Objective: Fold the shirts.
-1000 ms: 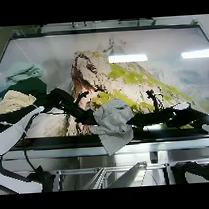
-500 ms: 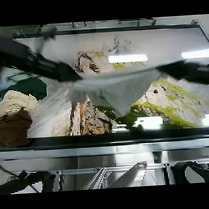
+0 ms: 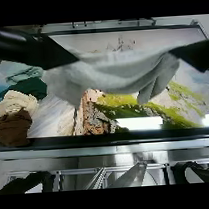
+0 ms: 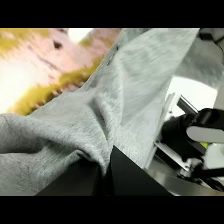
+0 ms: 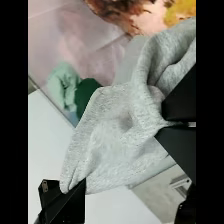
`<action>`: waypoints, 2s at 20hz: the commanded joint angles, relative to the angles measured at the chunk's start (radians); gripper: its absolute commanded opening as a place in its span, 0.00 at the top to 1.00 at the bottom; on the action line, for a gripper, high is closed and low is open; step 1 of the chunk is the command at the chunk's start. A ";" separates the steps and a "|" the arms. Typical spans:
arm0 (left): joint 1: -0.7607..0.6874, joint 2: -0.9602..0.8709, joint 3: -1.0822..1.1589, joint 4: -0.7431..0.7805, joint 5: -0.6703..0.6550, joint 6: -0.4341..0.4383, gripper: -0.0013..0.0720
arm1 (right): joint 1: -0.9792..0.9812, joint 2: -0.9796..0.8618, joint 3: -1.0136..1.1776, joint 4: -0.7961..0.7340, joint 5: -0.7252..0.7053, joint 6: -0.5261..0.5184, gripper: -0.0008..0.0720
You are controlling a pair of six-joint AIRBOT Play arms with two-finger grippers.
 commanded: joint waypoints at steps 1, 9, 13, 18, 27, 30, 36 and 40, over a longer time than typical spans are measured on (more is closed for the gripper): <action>-0.040 -0.058 -0.179 0.037 -0.042 0.018 0.88 | 0.083 -0.044 -0.114 -0.172 -0.092 0.047 0.93; 0.192 -0.296 -0.381 0.171 -0.021 0.000 0.02 | -0.004 -0.287 -0.193 -0.634 -0.198 0.250 0.21; 0.240 -0.295 -0.624 0.163 -0.078 0.018 0.02 | -0.003 -0.377 -0.271 -0.634 -0.254 0.269 0.21; 0.154 -0.296 -0.837 0.007 -0.272 0.115 0.02 | -0.002 -0.431 -0.462 -0.608 -0.283 0.254 0.21; 0.018 -0.364 -0.754 0.005 -0.489 0.114 0.05 | 0.158 -0.522 -0.583 -0.259 -0.389 0.048 0.29; 0.018 -0.465 -0.661 0.006 -0.437 0.104 0.05 | 0.173 -0.549 -0.583 -0.191 -0.375 -0.011 0.63; 0.030 -0.519 -0.543 0.006 -0.170 0.116 0.96 | 0.145 -0.466 -0.562 -0.188 -0.230 -0.074 0.96; 0.108 -0.343 -0.455 -0.008 0.011 0.109 0.96 | -0.016 -0.247 -0.424 -0.108 -0.040 -0.066 0.96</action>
